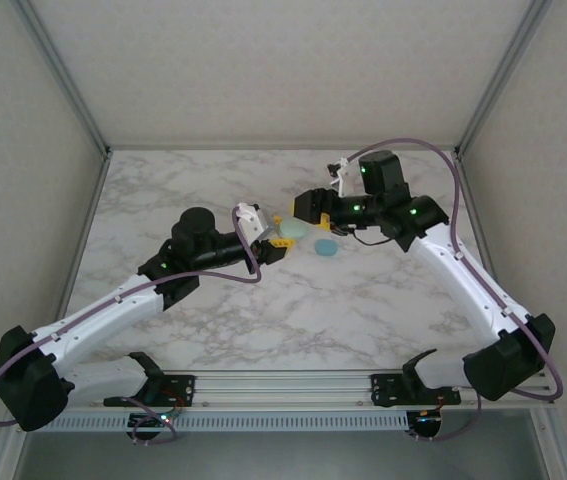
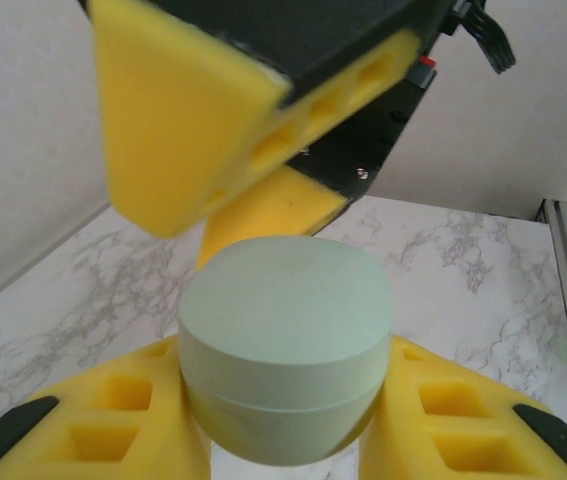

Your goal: Insert the wireless bluetooth earbuds into the charging case

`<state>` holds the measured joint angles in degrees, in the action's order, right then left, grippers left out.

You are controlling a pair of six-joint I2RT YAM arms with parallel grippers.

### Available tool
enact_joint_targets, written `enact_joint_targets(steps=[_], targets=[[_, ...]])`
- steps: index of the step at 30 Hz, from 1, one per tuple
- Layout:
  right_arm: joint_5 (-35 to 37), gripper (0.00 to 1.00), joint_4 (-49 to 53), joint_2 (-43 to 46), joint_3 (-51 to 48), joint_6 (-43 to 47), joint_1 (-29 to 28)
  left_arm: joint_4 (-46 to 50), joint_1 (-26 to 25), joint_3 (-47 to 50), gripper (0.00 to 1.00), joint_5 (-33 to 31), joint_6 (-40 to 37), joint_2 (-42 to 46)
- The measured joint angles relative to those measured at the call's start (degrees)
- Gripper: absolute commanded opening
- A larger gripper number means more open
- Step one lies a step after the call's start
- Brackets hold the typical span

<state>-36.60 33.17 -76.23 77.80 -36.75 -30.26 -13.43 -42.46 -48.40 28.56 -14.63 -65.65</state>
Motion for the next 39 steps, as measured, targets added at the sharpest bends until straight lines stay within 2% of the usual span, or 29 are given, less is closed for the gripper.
enact_joint_targets(steps=[4, 6, 11, 18, 20, 24, 31, 34, 37, 39], targets=[[-1.8, 0.78, -0.7, 1.9, -2.0, -0.2, 0.0, -0.2, 0.0, 0.0, 0.19, -0.4, 0.0, 0.0], [-5.0, 0.76, -2.9, 3.5, -4.3, -1.6, 0.8, -1.0, 0.0, 0.0, 0.19, -0.6, 0.1, 0.0], [-13.9, 0.68, -12.5, 5.3, -11.0, -8.6, 3.3, -3.0, -0.1, 0.0, 0.19, -0.5, 1.1, 0.0], [-22.0, 0.52, -26.9, 4.7, -15.4, -19.2, 3.8, -5.6, -0.1, 0.0, 0.19, -0.3, 3.0, -0.1], [-23.4, 0.51, -30.6, 4.3, -16.1, -21.7, 3.8, -6.1, -0.1, 0.0, 0.19, -0.3, 3.2, -0.2], [-25.0, 0.51, -35.2, 3.7, -17.2, -25.1, 3.8, -6.9, -0.1, 0.0, 0.19, -0.3, 3.3, -0.5], [-25.9, 0.35, -37.5, 3.6, -17.5, -26.9, 3.9, -6.9, -0.1, -0.3, 0.2, -0.3, 3.3, -0.6], [-25.8, 0.29, -37.0, 3.6, -17.5, -26.3, 4.1, -6.1, -0.1, -0.7, 0.26, -0.4, 3.0, -0.8], [-25.1, 0.27, -35.1, 3.7, -17.4, -24.2, 4.1, -4.9, -0.1, -0.7, 0.29, -0.4, 2.8, -0.9], [-24.0, 0.26, -33.6, 3.8, -17.4, -22.7, 4.1, -4.2, -0.1, -0.8, 0.38, -0.6, 2.6, -1.0]])
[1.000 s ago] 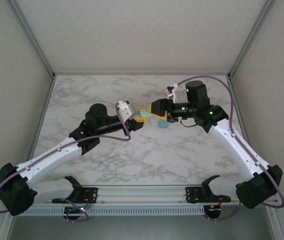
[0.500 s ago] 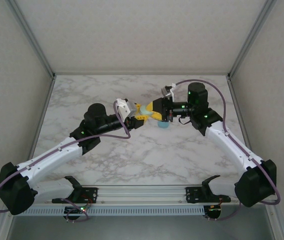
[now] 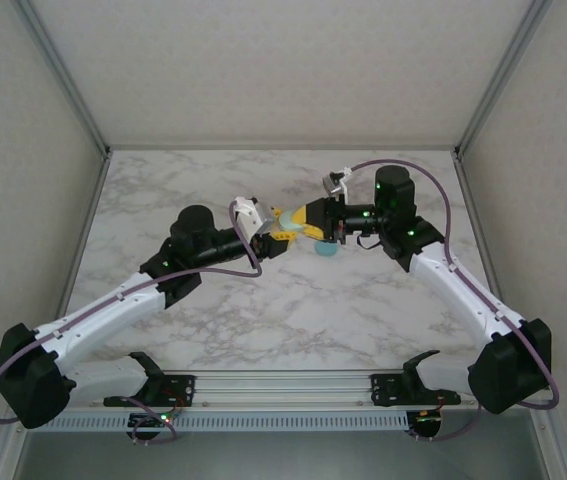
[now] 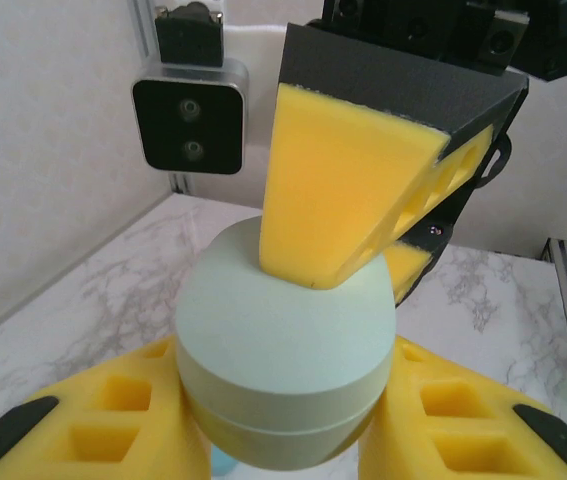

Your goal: Insert the wireless bluetooth earbuds into the charging case

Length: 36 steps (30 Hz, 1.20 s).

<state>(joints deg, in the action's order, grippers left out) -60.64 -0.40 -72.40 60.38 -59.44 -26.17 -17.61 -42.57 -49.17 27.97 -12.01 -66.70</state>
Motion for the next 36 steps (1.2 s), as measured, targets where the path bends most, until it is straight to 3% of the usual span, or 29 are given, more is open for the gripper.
enact_joint_targets(steps=[5, 13, 19, 22, 25, 36], targets=[[5.2, 0.26, 1.7, 1.9, -0.4, 2.5, -0.2, 1.7, -0.1, -0.3, 0.54, -0.9, -0.1, -0.5], [13.9, 0.23, -0.8, 5.0, -7.1, 2.9, -0.2, 4.3, -0.1, -1.1, 0.62, -3.8, -0.2, 0.3], [21.2, 0.23, -1.5, 4.2, -13.2, 3.4, -0.2, 4.2, -0.1, 1.5, 0.7, -9.5, 0.0, 5.5], [23.8, 0.23, -1.8, 0.7, -16.0, 3.4, -0.3, 3.7, -0.1, 3.0, 0.81, -13.5, 0.4, 7.7], [25.7, 0.23, -2.6, -5.3, -18.6, 3.4, -0.8, 3.8, -0.1, 3.5, 1.0, -16.8, 1.0, 8.6], [27.7, 0.24, -13.6, -24.3, -19.6, 1.6, -3.9, 4.0, -0.1, 3.5, 1.0, -21.7, 1.7, 9.4]])
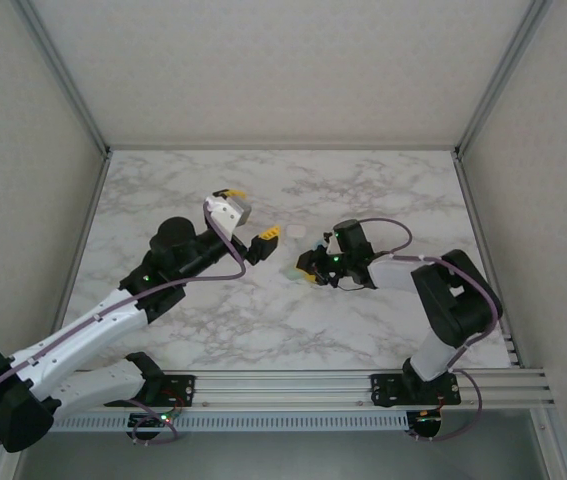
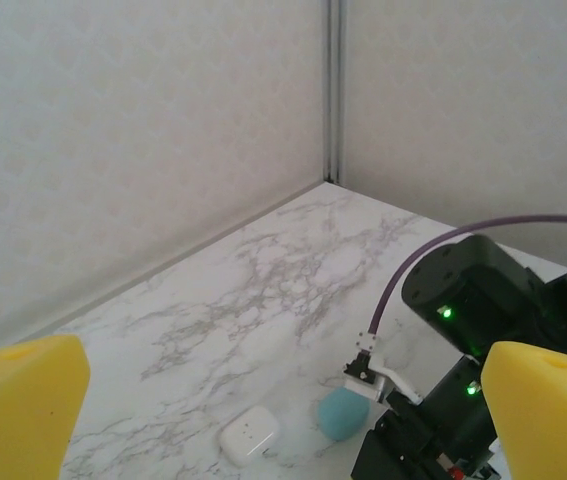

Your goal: Insert the wireless bluetooth earbuds into the charging case

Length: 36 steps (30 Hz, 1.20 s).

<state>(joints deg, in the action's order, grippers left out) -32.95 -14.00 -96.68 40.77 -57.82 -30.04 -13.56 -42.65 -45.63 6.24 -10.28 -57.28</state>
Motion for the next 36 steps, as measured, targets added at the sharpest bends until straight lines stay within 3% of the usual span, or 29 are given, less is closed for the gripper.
enact_joint_targets(steps=[3, 11, 17, 23, 27, 31, 33, 36], targets=[[-0.5, 0.24, -3.0, -2.7, 0.0, -0.4, 0.0, 0.4, 0.0, 0.0, 1.0, -1.0, 0.0, 0.6], [0.2, 0.38, -3.6, -3.0, 0.0, 1.6, 0.0, 0.8, 0.0, 0.8, 1.0, -2.3, 0.0, 1.5], [4.6, 0.6, 4.9, 0.2, 0.3, 5.9, 0.0, 0.8, 0.0, 0.8, 1.0, -2.5, 0.0, 1.4], [12.4, 0.68, 17.0, 6.6, 0.8, 9.8, -0.2, 0.8, 0.0, 0.8, 1.0, -2.6, 0.0, 1.4], [24.7, 0.7, 28.5, 16.8, 2.8, 13.4, -0.2, 1.7, 0.2, 0.8, 1.0, -4.8, -0.2, 1.4], [44.8, 0.81, 34.6, 30.3, 5.2, 18.9, -0.1, 4.3, 2.2, 1.1, 1.0, -9.7, -0.3, 1.7], [55.6, 0.91, 33.2, 36.6, 4.2, 23.7, 0.6, 5.3, 5.5, 2.2, 1.0, -12.2, 0.3, 2.4], [65.0, 0.92, 27.7, 40.9, -0.7, 31.0, 5.2, 6.4, 13.2, 5.2, 1.0, -14.4, 3.0, 3.8]])
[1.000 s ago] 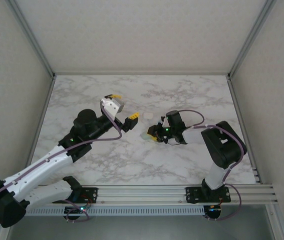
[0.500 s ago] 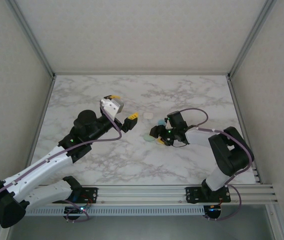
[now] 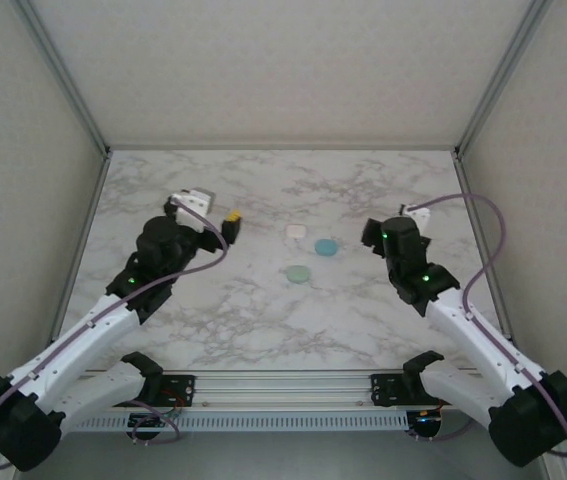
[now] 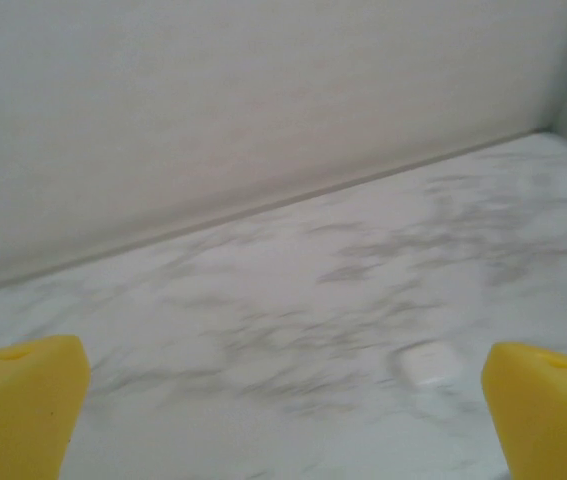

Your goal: Insert the wireless bluetooth earbuds into the charging case

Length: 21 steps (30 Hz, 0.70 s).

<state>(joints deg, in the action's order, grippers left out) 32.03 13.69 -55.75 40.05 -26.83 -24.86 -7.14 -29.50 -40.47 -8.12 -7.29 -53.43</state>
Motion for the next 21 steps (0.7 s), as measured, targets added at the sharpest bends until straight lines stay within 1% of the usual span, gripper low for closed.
enact_joint_targets(steps=[2, 4, 6, 9, 13, 15, 16, 18, 21], targets=[[1.8, 0.94, -2.4, -1.4, -2.8, 3.3, 4.6, 0.5, 5.3, 1.9, 1.0, -1.3, 2.1, 0.4], [1.3, 0.94, -5.9, -5.3, -5.4, 7.6, 8.4, 1.1, 9.9, 3.6, 1.0, -2.6, 4.2, 0.4], [-0.5, 0.94, -11.5, -9.9, -8.4, 12.5, 10.1, 1.4, 13.4, 5.1, 1.0, -3.4, 5.5, 0.1], [-5.3, 0.93, -18.9, -16.0, -11.0, 18.0, 11.2, 0.8, 17.0, 7.3, 1.0, -4.1, 6.0, -1.7], [-12.0, 0.91, -28.4, -23.5, -11.2, 24.2, 12.3, -1.4, 19.3, 9.8, 1.0, -4.2, 5.8, -6.0], [-15.6, 0.92, -32.6, -25.7, -11.3, 26.8, 12.8, -4.3, 20.0, 11.9, 1.0, -4.1, 5.8, -8.4], [-17.2, 0.93, -35.1, -26.3, -11.5, 27.8, 13.1, -5.6, 20.3, 12.9, 1.0, -3.9, 5.8, -9.4], [-20.5, 0.92, -40.8, -27.1, -12.3, 29.2, 14.1, -8.7, 20.8, 14.9, 1.0, -3.5, 5.8, -11.6], [-25.1, 0.92, -47.6, -27.4, -13.9, 29.4, 17.2, -12.9, 21.3, 16.8, 1.0, -2.2, 5.4, -14.4]])
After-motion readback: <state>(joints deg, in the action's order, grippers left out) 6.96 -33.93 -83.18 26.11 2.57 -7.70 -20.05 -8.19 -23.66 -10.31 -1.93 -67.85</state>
